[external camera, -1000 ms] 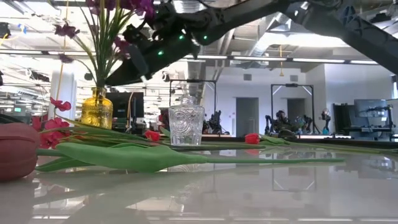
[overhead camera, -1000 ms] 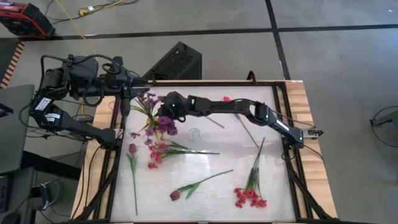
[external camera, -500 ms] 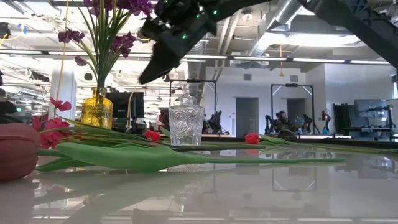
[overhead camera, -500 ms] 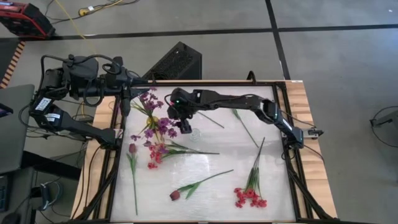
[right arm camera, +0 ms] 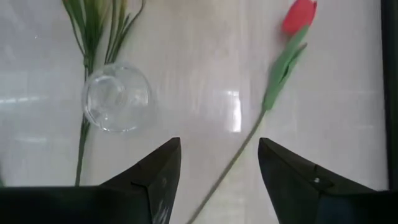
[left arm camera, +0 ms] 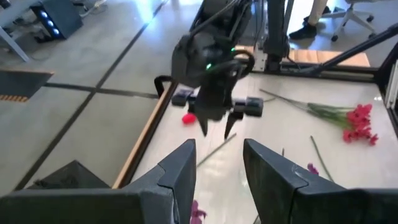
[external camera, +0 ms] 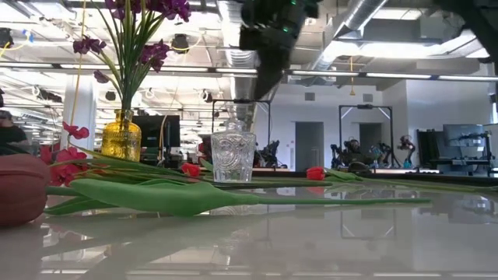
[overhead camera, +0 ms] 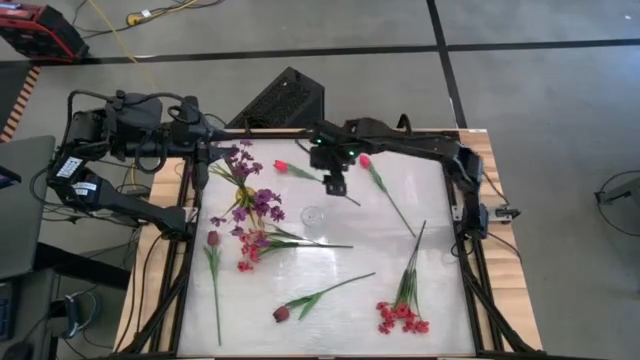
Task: Sort flowers into vase by color
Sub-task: Put the violet flower into the yellow vase
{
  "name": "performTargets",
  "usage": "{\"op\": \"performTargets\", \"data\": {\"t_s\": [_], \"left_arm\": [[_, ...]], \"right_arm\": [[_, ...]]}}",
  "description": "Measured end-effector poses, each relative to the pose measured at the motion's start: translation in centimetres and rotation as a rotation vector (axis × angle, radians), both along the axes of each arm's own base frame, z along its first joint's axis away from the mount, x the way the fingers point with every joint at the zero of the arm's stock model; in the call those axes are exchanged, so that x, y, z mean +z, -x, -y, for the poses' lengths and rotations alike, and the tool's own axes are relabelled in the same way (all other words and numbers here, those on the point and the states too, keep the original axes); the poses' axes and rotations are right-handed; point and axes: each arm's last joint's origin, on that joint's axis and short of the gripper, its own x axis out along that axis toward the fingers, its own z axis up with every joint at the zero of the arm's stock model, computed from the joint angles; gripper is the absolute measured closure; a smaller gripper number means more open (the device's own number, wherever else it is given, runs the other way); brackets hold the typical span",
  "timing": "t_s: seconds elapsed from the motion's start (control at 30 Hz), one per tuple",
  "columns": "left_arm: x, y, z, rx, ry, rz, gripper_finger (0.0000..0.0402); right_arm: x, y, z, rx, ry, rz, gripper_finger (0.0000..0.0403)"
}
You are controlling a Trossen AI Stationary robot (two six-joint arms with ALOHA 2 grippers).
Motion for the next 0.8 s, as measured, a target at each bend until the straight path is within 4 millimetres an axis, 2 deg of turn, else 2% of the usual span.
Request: {"op": "performTargets", "data": {"t_s": [0.13,0.27,0.37,0.5,0.67,0.8], "left_arm": [[-0.3,0.2,0.0,0.000,0.004,-0.036,0.0278],[-0.5,0.3,0.0,-0.008,-0.012,-0.063,0.0278],[-0.5,0.2,0.0,-0.015,-0.026,-0.066,0.0278],[-0.4,0.2,0.0,-0.014,-0.043,-0.068,0.0278],[-0.4,0.2,-0.1,0.039,-0.047,-0.061,0.0278],[-0.4,0.3,-0.2,0.059,-0.019,-0.050,0.0278]], "right_arm": [[-2.2,1.6,-1.9,0.001,0.009,0.118,0.0190],[-4.5,2.1,-4.7,0.088,-0.090,0.443,0.0222],[-6.0,1.7,-7.4,0.192,-0.135,0.625,0.0244],[-6.8,-0.4,-11.3,0.324,-0.048,0.786,0.0291],[-9.1,-3.8,-15.0,0.451,0.073,0.944,0.0382],[-8.5,-6.0,-15.7,0.463,0.163,1.085,0.0381]]}}
